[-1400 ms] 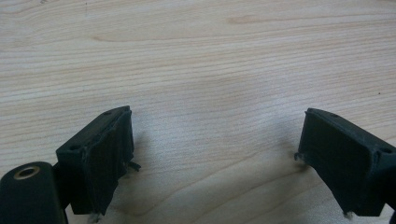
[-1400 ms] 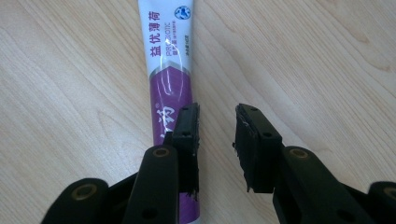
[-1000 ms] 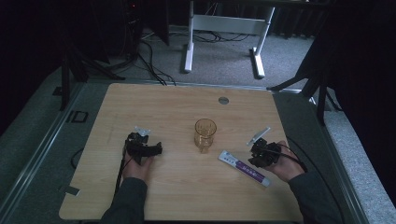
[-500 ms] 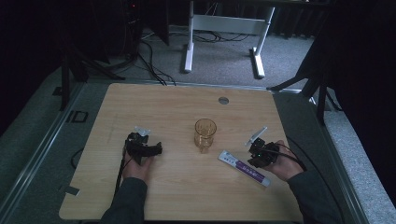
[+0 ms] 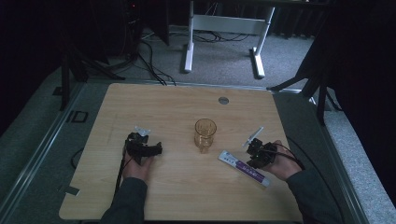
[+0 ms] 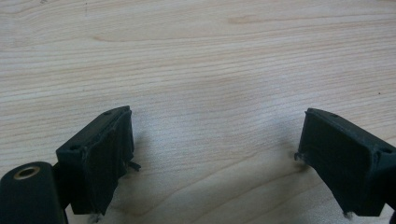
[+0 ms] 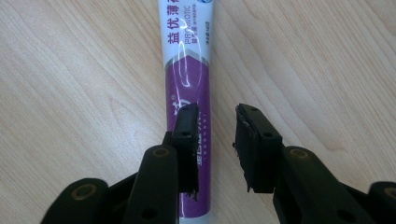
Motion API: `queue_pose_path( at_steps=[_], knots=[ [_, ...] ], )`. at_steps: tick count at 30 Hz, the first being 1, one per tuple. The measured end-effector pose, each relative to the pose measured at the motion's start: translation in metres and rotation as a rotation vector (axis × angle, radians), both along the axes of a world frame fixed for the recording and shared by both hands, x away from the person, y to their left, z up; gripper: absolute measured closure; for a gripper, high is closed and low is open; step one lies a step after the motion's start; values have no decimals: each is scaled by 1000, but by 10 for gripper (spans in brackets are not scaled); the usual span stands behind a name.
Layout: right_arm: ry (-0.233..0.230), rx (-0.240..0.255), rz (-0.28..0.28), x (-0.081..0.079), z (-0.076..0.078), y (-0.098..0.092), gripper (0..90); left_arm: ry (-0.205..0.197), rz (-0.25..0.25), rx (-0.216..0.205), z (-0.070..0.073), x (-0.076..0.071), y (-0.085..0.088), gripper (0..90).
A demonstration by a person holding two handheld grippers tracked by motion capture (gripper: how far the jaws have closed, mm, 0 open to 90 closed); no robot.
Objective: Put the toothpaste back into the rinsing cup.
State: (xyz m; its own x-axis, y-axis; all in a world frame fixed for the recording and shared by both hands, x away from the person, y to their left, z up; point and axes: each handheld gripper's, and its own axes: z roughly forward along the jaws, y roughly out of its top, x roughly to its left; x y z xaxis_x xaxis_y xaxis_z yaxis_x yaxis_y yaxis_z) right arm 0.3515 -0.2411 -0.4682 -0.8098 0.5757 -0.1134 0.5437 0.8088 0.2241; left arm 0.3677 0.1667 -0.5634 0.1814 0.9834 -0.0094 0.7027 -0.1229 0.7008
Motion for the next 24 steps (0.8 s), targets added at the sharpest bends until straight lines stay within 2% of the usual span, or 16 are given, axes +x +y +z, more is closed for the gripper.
queue_pose_path(
  at_steps=[24],
  knots=[
    [49, -42, 9, 4, -6, 8, 665, 0, 0, 0, 0, 0, 0, 105]
  ],
)
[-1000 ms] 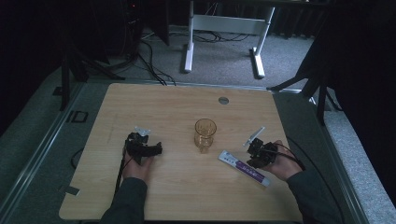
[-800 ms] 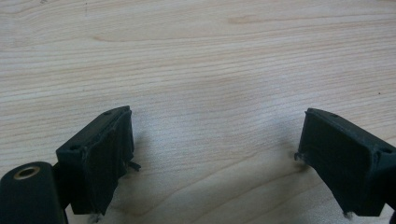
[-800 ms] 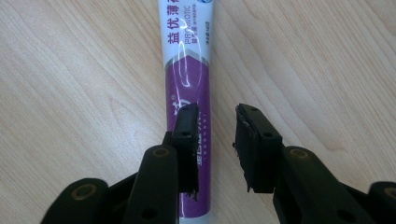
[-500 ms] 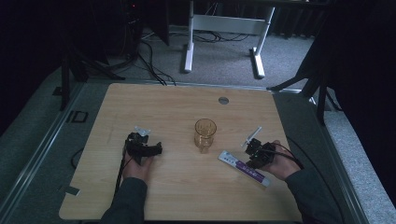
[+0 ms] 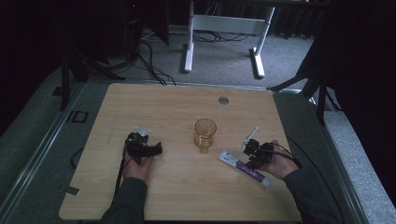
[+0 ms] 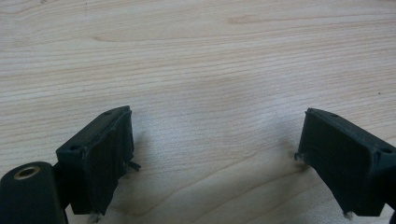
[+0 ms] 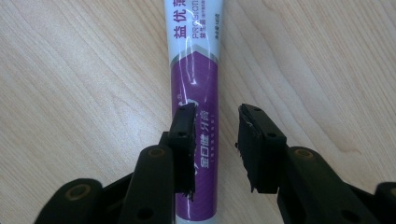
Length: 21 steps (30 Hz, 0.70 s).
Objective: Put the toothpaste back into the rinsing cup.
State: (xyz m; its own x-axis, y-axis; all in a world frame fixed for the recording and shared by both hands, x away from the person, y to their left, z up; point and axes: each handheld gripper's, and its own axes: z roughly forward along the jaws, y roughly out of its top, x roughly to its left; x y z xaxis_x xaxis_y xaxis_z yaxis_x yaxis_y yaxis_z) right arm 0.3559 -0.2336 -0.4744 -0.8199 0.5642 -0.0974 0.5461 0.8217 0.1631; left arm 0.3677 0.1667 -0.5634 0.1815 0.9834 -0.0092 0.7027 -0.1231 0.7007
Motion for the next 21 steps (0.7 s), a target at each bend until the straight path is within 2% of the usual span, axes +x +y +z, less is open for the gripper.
queue_pose_path(
  at_steps=[21],
  knots=[
    [31, -28, 23, 2, -7, 7, 654, 0, 0, 0, 0, 0, 0, 105]
  ],
)
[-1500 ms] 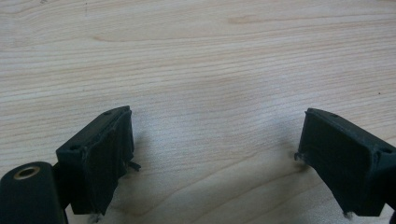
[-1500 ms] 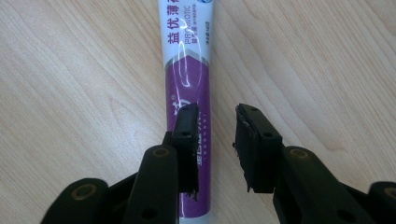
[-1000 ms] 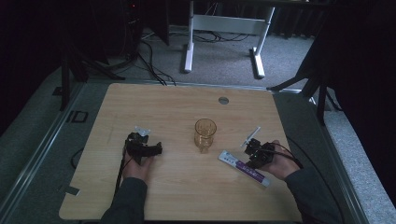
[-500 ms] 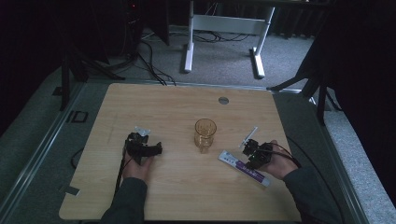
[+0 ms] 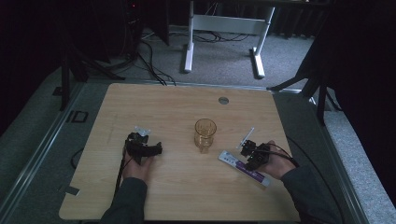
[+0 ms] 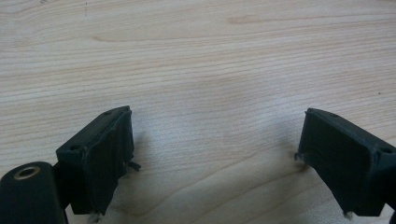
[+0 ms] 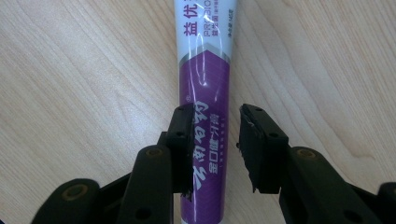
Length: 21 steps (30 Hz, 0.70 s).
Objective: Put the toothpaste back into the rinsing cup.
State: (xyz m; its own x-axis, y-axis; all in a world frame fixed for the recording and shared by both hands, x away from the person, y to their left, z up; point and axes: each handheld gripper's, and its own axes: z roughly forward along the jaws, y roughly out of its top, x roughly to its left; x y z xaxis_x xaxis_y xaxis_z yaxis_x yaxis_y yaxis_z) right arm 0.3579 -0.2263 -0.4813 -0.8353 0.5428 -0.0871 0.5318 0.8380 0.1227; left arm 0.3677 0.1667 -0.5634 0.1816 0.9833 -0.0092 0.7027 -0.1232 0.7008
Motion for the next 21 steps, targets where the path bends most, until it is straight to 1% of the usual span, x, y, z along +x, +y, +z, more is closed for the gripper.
queue_pose_path(
  at_steps=[9, 15, 21],
  knots=[
    [12, -5, 4, 0, -4, 3, 651, 0, 0, 0, 0, 0, 0, 105],
    [26, -12, 5, 0, -9, 6, 650, 0, 0, 0, 0, 0, 0, 105],
    [40, -30, 9, 1, -14, 7, 649, 0, 0, 0, 0, 0, 0, 105]
  ],
)
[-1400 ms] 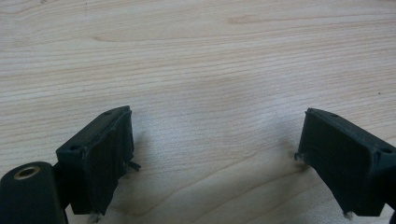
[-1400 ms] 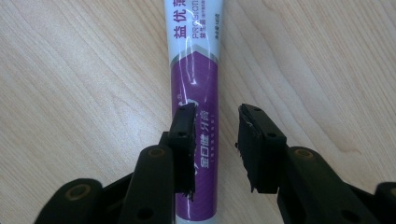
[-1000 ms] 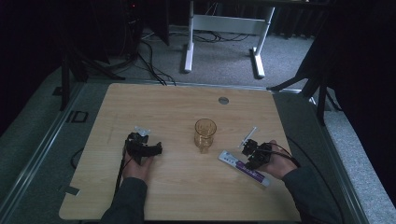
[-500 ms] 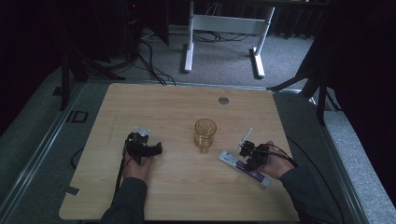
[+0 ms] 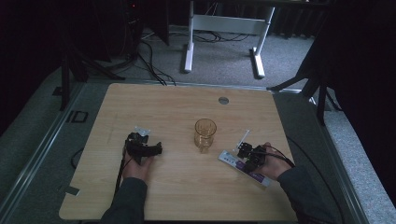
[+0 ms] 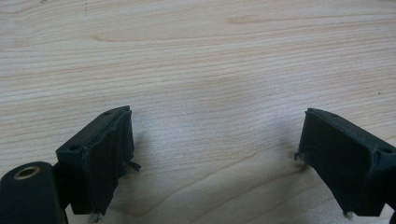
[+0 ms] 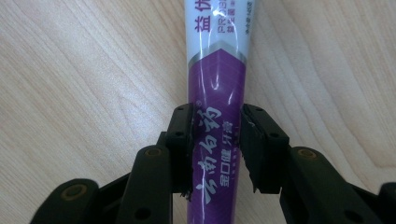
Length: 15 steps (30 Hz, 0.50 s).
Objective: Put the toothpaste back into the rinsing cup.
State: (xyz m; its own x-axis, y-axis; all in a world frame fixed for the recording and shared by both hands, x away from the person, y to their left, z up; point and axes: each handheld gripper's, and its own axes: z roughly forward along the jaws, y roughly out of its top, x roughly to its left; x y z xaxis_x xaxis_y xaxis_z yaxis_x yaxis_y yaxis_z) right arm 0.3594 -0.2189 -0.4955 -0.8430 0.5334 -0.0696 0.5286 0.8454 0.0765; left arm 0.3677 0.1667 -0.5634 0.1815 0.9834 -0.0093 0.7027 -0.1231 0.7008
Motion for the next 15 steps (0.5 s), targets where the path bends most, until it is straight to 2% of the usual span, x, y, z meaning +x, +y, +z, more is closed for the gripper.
queue_pose_path(
  at_steps=[15],
  knots=[
    [20, -13, -10, 5, -6, 4, 595, 0, -1, 0, 0, 0, 0, 105]
  ],
)
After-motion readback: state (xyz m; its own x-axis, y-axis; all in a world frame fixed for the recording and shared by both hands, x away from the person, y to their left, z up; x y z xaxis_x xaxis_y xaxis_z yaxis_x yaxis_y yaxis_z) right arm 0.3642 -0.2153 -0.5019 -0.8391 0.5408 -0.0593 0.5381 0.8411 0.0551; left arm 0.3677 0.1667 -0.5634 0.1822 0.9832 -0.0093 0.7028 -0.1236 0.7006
